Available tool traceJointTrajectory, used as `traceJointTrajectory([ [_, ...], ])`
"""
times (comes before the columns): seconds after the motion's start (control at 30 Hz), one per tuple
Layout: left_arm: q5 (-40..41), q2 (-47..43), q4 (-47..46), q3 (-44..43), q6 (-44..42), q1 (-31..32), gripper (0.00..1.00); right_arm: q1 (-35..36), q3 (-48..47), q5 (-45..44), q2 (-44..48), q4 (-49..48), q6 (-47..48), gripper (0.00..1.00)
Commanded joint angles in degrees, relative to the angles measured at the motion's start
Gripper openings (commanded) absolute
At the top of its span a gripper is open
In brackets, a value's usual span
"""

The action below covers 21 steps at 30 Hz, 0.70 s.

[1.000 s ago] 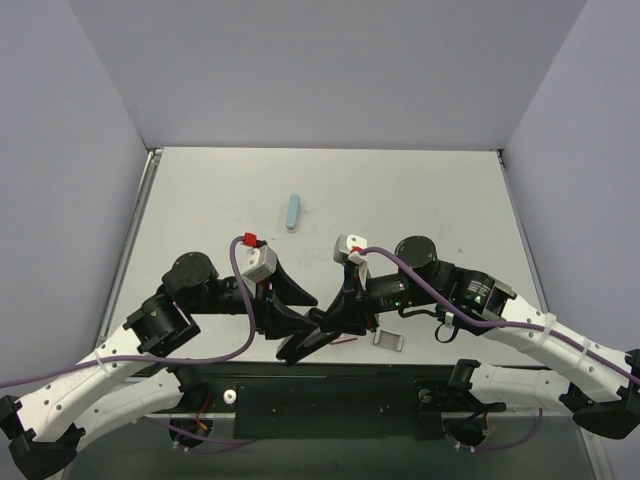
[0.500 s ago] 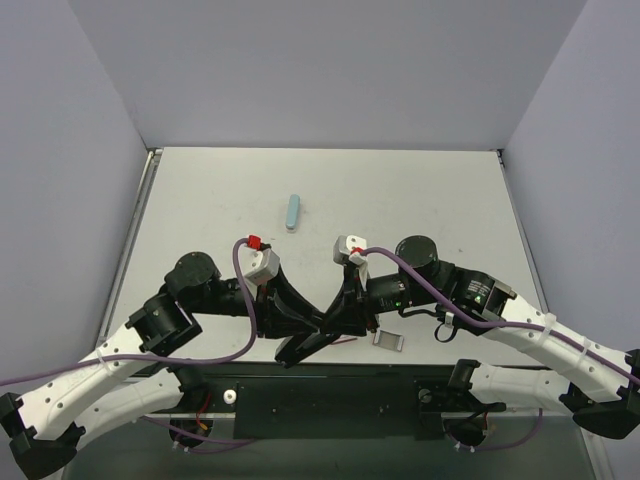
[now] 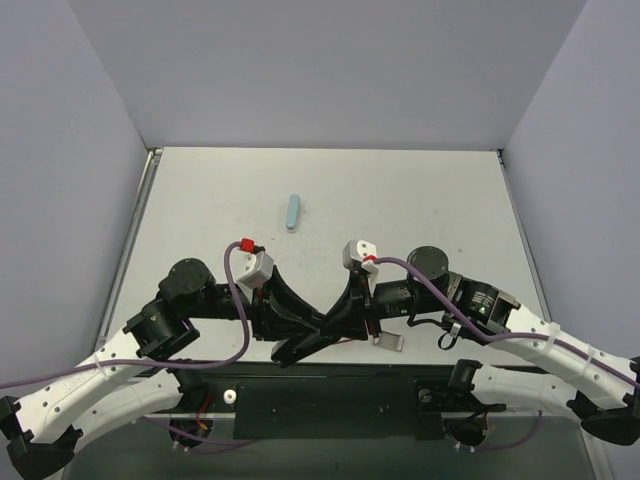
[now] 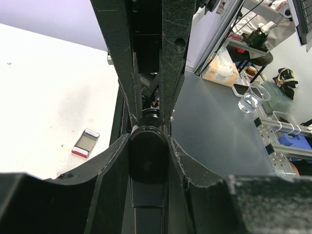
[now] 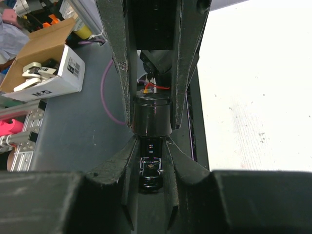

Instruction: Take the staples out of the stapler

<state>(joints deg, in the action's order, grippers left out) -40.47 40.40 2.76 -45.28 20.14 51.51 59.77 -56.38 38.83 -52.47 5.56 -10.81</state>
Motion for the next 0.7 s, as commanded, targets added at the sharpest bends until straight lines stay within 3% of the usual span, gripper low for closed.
traceJointTrajectory([
  [0.0,1.4,-3.3,-5.0,-0.8,1.0,-0.3,0.00,0.0,3.1,1.4,4.9,-2.1,-1.8,0.00],
  [0.37,4.3,-5.7,-5.0,-0.3,1.7,-0.3,0.00,0.0,12.7,-0.2,10.9,-6.8,-6.1,0.00],
  [0.67,4.3,-4.8,-6.0,0.4,2.2,-0.3,0.00,0.1,8.2,-2.2,8.5,-5.7,-5.9,0.00],
])
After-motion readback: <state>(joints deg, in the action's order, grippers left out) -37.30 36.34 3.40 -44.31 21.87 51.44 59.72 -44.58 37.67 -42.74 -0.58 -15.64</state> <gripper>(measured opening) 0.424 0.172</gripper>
